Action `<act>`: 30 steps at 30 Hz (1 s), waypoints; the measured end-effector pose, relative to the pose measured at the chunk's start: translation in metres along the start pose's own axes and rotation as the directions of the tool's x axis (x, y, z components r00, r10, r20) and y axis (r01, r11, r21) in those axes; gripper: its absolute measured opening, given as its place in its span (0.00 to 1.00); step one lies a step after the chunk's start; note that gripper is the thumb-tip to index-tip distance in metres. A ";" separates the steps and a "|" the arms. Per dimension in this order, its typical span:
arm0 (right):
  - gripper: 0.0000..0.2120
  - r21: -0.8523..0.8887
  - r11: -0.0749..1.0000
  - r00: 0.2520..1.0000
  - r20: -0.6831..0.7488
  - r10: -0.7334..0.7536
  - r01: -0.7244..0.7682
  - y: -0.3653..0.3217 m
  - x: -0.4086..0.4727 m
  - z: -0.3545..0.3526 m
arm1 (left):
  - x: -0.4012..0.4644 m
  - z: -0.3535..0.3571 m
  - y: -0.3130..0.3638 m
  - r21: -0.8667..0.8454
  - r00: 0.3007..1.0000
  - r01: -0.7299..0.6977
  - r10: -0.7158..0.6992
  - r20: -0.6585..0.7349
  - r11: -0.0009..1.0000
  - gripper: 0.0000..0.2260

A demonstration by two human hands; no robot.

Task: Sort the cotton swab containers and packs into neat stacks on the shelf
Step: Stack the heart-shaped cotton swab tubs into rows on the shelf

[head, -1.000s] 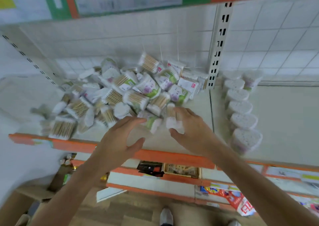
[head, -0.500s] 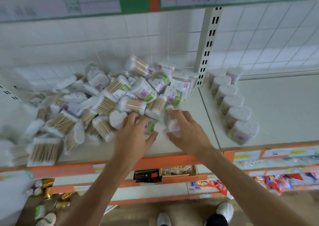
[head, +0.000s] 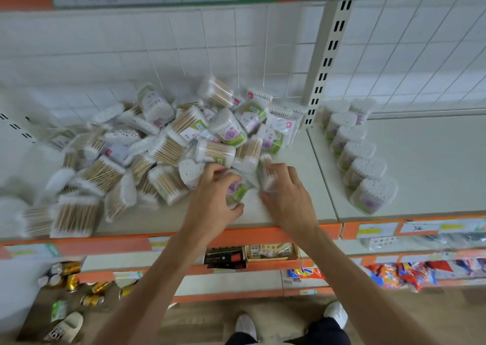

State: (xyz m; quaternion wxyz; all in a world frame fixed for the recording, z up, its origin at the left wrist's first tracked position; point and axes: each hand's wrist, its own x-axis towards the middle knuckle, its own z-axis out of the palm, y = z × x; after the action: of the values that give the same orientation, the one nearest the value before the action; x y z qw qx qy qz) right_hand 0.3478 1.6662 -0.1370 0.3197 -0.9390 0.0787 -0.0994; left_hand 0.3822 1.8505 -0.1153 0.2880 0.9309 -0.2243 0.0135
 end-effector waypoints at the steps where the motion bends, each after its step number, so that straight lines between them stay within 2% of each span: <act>1: 0.25 0.009 1.000 1.000 -0.007 -0.002 0.002 0.000 -0.001 0.001 | -0.001 0.000 0.001 -0.020 1.000 0.012 -0.012 0.007 1.000 0.23; 7: 0.28 0.056 0.998 1.000 -0.014 -0.004 0.005 0.005 -0.006 0.003 | -0.003 0.001 0.006 -0.107 0.999 0.042 -0.039 0.029 0.993 0.23; 11: 0.29 0.060 0.998 1.000 -0.017 -0.002 0.003 0.005 -0.006 0.003 | -0.003 0.001 0.005 -0.124 0.999 0.014 -0.010 0.030 0.992 0.23; 18: 0.29 0.107 0.994 1.000 -0.003 -0.003 0.003 0.005 -0.007 0.000 | -0.012 0.012 0.006 -0.227 0.998 0.052 -0.059 -0.028 0.973 0.41; 22: 0.28 0.167 0.986 0.998 0.062 0.011 -0.022 0.005 -0.008 -0.013 | -0.016 0.015 0.004 -0.224 1.000 0.000 -0.002 -0.011 0.974 0.42; 25: 0.24 0.127 0.992 0.994 0.112 0.002 -0.016 0.002 -0.014 -0.030 | -0.019 0.019 0.003 -0.213 0.996 -0.084 0.077 -0.044 0.973 0.42; 30: 0.32 0.103 0.995 0.995 0.099 -0.023 0.013 0.005 -0.036 -0.045 | -0.022 0.020 0.004 -0.182 0.985 -0.164 0.152 -0.079 0.970 0.40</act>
State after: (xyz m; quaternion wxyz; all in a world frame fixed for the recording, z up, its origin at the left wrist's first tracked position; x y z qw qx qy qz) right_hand 0.3020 1.6436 -0.1101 0.3699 -0.9259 0.0486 -0.0589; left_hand 0.3582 1.8460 -0.1333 0.3798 0.8778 -0.2884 0.0451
